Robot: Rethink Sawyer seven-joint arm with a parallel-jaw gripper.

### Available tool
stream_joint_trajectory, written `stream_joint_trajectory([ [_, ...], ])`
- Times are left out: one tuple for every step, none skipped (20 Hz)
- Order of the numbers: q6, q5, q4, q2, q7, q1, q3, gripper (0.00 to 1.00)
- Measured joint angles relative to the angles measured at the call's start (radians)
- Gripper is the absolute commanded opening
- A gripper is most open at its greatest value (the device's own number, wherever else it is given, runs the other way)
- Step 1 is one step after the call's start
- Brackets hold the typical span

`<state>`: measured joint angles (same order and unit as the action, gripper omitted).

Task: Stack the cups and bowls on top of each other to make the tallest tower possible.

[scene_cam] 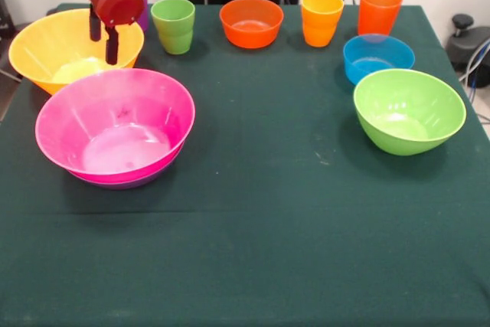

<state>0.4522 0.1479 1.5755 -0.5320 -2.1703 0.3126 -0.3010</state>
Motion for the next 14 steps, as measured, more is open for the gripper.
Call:
stream_joint_trajectory([
  [0.0,0.007,0.001,0.0,0.0,-0.003,-0.002,1.0],
  [0.0,0.013,0.002,0.0,0.0,-0.006,-0.005,1.0],
  [0.0,0.02,0.003,0.0,-0.001,-0.009,-0.007,1.0],
  [0.0,0.026,0.003,0.001,-0.001,-0.012,-0.009,1.0],
  [0.0,0.033,0.004,0.001,-0.001,-0.015,-0.012,1.0],
  [0.0,0.045,0.005,0.002,-0.009,-0.023,-0.018,1.0],
  [0.0,0.058,0.006,0.004,-0.016,-0.03,-0.025,1.0],
  [0.0,0.07,0.007,0.005,-0.024,-0.038,-0.031,1.0],
  [0.0,0.083,0.008,0.006,-0.031,-0.045,-0.037,1.0],
  [0.0,0.095,0.01,0.007,-0.044,-0.054,-0.045,1.0],
  [0.0,0.107,0.011,0.008,-0.057,-0.063,-0.052,1.0],
  [0.0,0.12,0.014,0.007,-0.074,-0.074,-0.061,1.0],
  [0.0,0.134,0.017,0.007,-0.09,-0.085,-0.069,1.0],
  [0.0,0.141,0.02,0.006,-0.103,-0.093,-0.073,1.0],
])
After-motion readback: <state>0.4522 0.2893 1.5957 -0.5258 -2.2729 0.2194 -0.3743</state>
